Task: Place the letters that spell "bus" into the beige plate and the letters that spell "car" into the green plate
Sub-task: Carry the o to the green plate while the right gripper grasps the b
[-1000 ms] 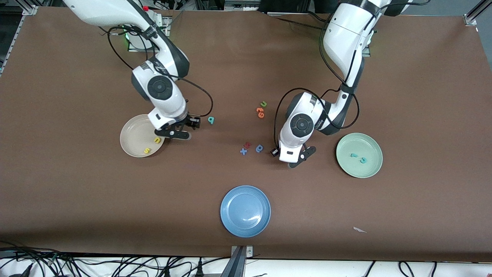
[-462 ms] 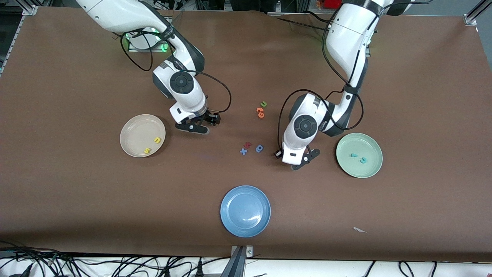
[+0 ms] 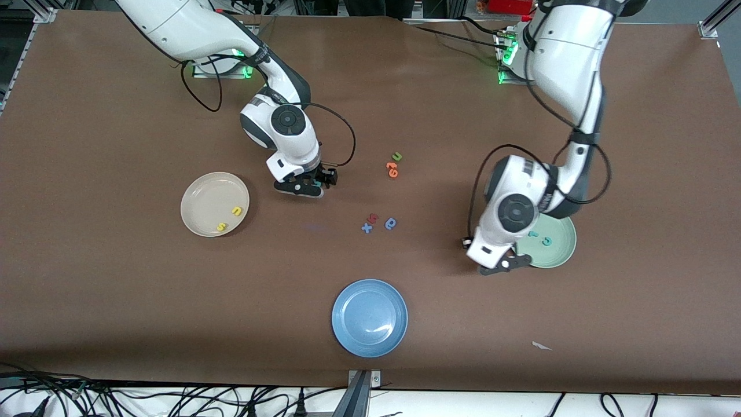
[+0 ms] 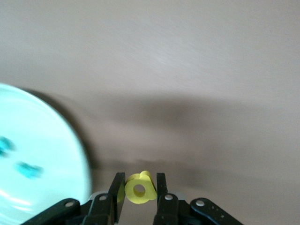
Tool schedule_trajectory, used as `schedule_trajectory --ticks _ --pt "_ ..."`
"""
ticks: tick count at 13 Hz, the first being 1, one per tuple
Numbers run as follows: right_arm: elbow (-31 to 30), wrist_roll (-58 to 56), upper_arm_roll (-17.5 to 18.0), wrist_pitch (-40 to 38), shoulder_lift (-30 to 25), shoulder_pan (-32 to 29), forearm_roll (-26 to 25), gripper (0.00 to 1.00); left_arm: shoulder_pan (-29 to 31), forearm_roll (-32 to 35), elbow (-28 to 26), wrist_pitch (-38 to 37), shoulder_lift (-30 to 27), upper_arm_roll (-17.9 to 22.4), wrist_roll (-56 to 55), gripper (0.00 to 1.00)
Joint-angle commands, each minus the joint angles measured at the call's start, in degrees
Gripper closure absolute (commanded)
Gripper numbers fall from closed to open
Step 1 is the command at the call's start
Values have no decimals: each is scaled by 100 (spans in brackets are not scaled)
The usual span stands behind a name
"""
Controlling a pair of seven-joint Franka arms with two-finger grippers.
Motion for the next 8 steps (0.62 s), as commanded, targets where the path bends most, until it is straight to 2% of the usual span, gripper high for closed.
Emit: schedule_trajectory --ticks 1,3,4,5,6,8 --pt "-107 144 -34 134 -55 34 -117 16 511 148 -101 -523 -288 -54 1658 83" --pt "-169 205 -34 152 -55 34 -143 17 836 165 -145 -656 -288 -45 2601 81" --pt "-169 205 -34 152 -46 43 -222 19 907 226 -154 -674 -279 -54 2736 72" --pt "-169 214 -34 152 -46 43 -231 23 925 227 -154 -674 -271 -54 2780 33" --pt "-169 214 -34 152 -46 43 -240 23 969 227 -85 -674 -271 -54 2703 0" --pt "-169 214 -34 152 -46 43 -240 29 1004 165 29 -674 -288 -37 2597 0"
